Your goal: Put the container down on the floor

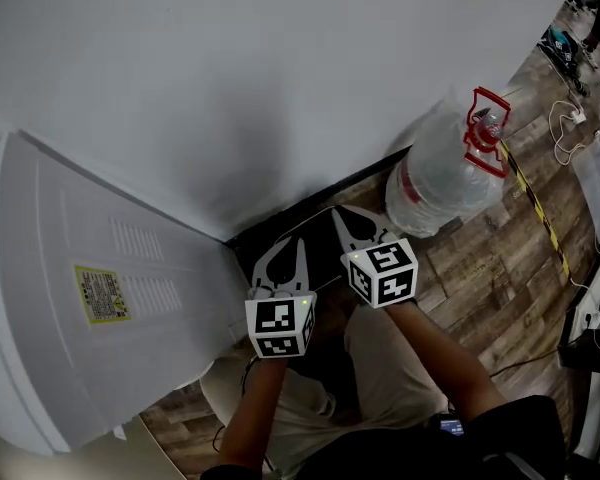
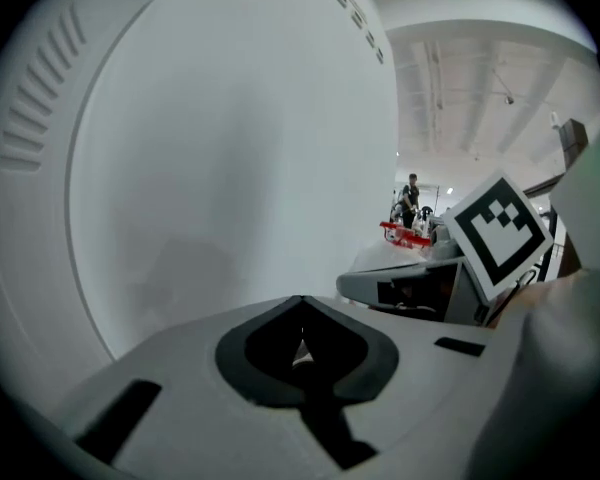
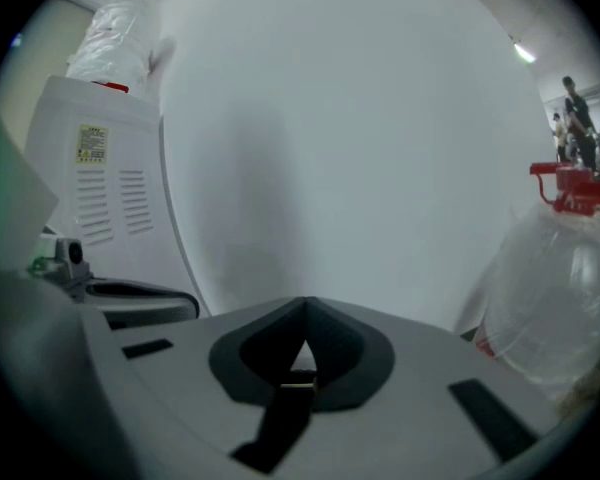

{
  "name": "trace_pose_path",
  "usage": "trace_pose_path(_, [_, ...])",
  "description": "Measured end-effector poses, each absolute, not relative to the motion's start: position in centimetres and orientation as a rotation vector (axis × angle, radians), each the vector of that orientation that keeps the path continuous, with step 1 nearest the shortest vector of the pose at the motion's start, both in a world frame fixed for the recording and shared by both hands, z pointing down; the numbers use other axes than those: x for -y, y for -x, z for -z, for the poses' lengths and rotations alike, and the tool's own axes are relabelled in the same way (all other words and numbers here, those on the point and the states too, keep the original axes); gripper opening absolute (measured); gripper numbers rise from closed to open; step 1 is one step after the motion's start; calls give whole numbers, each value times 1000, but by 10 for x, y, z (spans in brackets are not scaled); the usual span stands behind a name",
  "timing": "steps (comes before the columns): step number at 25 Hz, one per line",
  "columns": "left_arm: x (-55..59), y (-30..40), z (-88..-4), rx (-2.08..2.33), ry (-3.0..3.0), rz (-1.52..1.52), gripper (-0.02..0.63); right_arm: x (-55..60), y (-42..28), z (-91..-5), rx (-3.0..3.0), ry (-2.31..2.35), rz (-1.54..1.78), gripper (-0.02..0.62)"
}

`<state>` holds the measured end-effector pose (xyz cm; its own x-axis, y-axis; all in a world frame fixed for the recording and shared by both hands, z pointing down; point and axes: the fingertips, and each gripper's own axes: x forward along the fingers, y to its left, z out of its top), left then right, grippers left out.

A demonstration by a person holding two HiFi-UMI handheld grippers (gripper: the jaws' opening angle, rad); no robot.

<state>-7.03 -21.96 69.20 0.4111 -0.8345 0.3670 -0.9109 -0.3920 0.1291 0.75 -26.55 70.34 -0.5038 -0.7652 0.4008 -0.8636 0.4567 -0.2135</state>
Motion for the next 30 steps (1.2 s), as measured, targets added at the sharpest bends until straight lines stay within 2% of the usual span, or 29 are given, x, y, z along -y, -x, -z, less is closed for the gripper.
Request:
trace_pose_path(4, [212, 76, -641, 1511, -2337, -332, 14, 260, -7, -657, 2441, -1425, -602, 29])
trace_pose_path(30, [180, 40, -197, 1524, -2327, -220, 14, 215, -35, -194, 2576, -1362, -593, 29])
